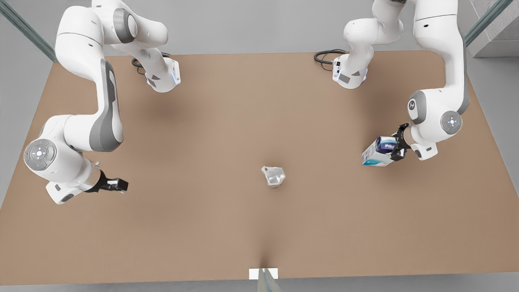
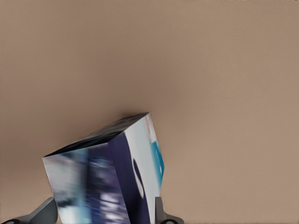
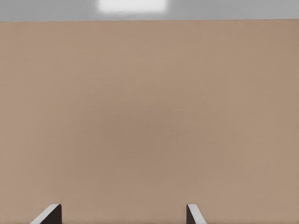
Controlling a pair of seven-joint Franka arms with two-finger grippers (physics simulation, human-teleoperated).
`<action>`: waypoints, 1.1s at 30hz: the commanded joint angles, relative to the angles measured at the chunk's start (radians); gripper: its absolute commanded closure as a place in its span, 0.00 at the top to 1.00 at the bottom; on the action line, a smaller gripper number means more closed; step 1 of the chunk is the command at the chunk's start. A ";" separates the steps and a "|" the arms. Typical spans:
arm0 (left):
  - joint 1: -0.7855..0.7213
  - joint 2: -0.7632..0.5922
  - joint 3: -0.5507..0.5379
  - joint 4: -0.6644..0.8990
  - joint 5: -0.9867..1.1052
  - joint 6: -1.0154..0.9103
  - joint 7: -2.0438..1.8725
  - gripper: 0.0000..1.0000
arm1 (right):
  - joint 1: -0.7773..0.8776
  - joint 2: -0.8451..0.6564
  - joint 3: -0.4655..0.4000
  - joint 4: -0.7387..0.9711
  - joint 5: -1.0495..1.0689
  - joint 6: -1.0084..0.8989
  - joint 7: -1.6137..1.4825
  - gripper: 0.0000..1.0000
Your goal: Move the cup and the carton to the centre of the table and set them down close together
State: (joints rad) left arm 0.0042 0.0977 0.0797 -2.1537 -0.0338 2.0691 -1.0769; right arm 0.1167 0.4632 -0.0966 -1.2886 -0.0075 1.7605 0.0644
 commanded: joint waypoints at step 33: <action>-0.372 0.272 -0.255 0.609 -0.184 -0.438 -0.385 0.64 | -0.055 -0.121 -0.038 0.020 0.009 -0.147 -0.026 1.00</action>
State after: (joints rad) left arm -0.3758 0.3710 -0.1759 -1.5442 -0.2099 1.6366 -1.4683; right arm 0.0618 0.3422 -0.1362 -1.2686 0.0015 1.6146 0.0396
